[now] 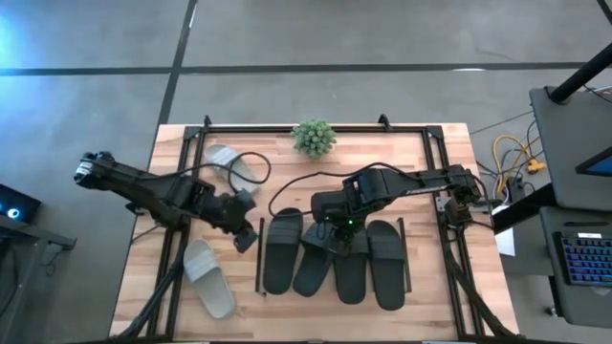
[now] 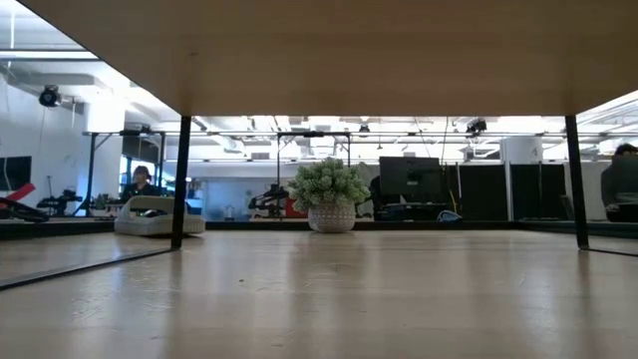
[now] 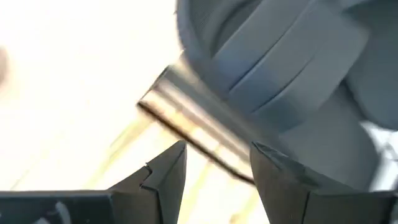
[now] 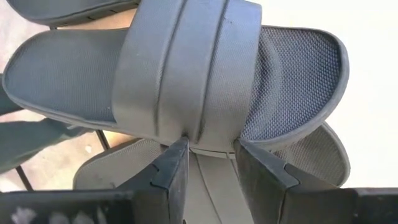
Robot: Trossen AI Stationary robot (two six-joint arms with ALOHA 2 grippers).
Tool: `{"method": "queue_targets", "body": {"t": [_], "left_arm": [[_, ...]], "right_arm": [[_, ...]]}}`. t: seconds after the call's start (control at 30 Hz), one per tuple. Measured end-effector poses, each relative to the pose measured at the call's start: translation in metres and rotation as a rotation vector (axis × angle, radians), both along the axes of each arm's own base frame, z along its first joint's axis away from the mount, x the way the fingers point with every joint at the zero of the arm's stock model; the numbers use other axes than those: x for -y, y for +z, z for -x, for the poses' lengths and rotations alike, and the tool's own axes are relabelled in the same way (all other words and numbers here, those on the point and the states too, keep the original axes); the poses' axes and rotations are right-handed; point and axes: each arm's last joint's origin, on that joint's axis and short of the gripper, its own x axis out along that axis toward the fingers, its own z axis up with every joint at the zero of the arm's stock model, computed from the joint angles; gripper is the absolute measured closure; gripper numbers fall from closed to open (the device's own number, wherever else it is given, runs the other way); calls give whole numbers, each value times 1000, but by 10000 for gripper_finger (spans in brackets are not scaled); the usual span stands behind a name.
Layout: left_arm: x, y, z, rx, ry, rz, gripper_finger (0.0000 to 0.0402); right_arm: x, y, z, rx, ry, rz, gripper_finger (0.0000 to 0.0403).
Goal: Pick and place slides into the shelf
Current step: Put the black slipper on the shelf
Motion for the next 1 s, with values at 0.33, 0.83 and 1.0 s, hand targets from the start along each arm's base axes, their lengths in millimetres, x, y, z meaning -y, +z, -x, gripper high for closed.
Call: {"method": "queue_targets", "body": {"t": [0.33, 0.83, 1.0], "left_arm": [[5, -22, 0, -95, 3, -72, 239], [4, -44, -12, -6, 9, -84, 239], [4, -44, -13, -4, 17, -89, 239]], "right_arm": [[0, 1, 0, 30, 121, 27, 278], [-1, 2, -7, 135, 265, 59, 278], [2, 1, -8, 129, 246, 51, 278]]}}
